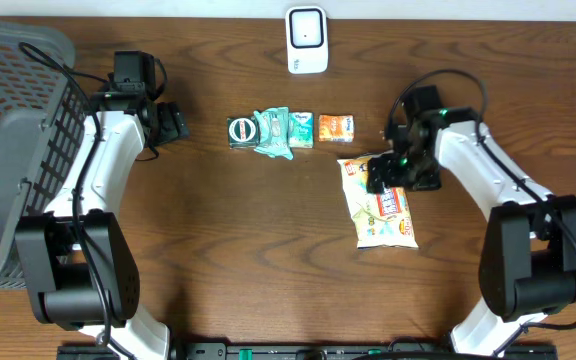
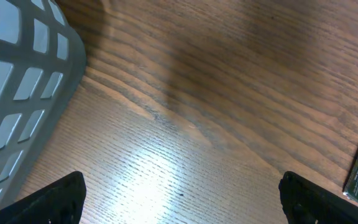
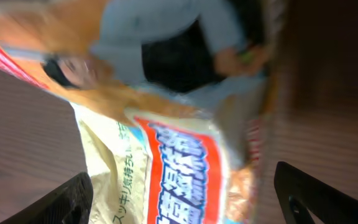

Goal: Scan the item barcode

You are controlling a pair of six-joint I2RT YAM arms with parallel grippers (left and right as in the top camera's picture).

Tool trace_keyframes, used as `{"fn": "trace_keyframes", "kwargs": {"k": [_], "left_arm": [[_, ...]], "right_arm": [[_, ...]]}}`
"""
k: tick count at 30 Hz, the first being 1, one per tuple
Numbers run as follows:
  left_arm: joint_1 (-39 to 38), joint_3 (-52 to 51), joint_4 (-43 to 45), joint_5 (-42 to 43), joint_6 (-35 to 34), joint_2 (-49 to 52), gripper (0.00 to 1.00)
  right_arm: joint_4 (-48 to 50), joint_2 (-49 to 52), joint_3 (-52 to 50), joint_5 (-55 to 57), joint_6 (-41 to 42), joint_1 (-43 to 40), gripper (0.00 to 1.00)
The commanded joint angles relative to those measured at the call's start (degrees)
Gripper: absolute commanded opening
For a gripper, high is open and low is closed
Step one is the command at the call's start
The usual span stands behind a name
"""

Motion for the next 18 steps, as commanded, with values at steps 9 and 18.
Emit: {"fn": "trace_keyframes", "kwargs": {"k": [9,18], "left_arm": [[0.0,-0.3,0.0,-0.3,0.8,0.0,0.98],[0.0,-0.3,0.0,-0.3,0.8,0.0,0.97]], "right_arm": [[9.1,0.3,-9.2,-1.0,2.4,1.5,0.54],[3.5,0.2,-3.6,-1.5,5.0,1.5,0.01]]}}
